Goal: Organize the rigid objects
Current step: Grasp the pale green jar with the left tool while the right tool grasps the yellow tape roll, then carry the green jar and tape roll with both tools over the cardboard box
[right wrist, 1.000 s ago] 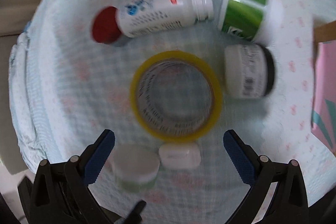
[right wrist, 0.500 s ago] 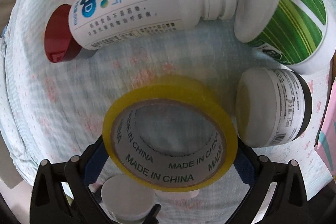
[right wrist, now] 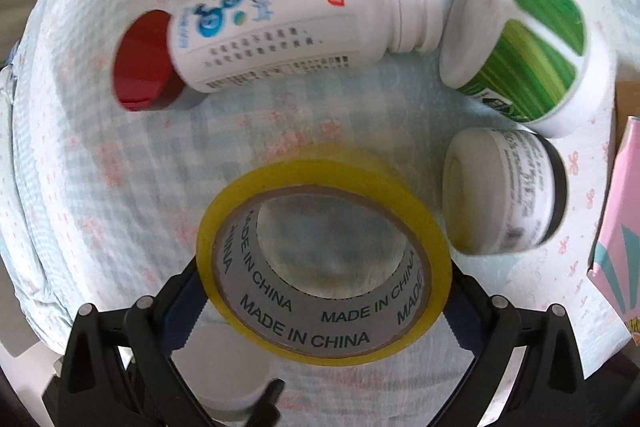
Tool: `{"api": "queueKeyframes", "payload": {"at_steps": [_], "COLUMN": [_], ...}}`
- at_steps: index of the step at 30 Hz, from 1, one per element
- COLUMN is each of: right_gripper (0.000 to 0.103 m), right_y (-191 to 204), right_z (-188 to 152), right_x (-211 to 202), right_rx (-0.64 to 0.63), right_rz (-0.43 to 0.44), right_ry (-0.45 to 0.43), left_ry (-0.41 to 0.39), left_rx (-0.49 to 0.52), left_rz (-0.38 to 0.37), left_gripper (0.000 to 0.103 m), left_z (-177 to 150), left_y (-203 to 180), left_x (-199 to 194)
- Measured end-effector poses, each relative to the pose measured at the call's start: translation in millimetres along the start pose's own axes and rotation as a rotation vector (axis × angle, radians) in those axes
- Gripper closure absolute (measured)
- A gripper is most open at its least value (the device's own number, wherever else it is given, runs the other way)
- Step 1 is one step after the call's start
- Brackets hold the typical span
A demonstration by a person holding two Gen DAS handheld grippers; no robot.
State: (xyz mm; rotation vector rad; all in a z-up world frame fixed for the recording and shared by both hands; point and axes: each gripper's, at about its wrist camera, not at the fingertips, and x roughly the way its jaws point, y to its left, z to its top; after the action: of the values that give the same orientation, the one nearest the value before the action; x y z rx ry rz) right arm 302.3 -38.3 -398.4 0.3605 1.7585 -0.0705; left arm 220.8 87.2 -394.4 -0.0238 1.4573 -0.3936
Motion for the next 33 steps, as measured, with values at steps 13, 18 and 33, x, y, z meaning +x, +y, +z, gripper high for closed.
{"api": "queueKeyframes", "payload": {"at_steps": [13, 18, 33], "right_gripper": [0.003, 0.003, 0.003], "right_y": [5, -21, -231], "right_z": [-63, -101, -139], "right_x": [-145, -214, -311], "right_rx": [-0.052, -0.102, -0.23], "right_rz": [0.109, 0.127, 0.067], "right_ry": [-0.196, -0.295, -0.418], "left_ry": [-0.164, -0.233, -0.361], "left_rx": [0.032, 0.055, 0.011], "left_rz": [0.055, 0.073, 0.088], "left_gripper": [0.034, 0.034, 0.034], "left_z": [12, 21, 49], "left_y": [-13, -47, -247], "left_x": [-124, -166, -204]}}
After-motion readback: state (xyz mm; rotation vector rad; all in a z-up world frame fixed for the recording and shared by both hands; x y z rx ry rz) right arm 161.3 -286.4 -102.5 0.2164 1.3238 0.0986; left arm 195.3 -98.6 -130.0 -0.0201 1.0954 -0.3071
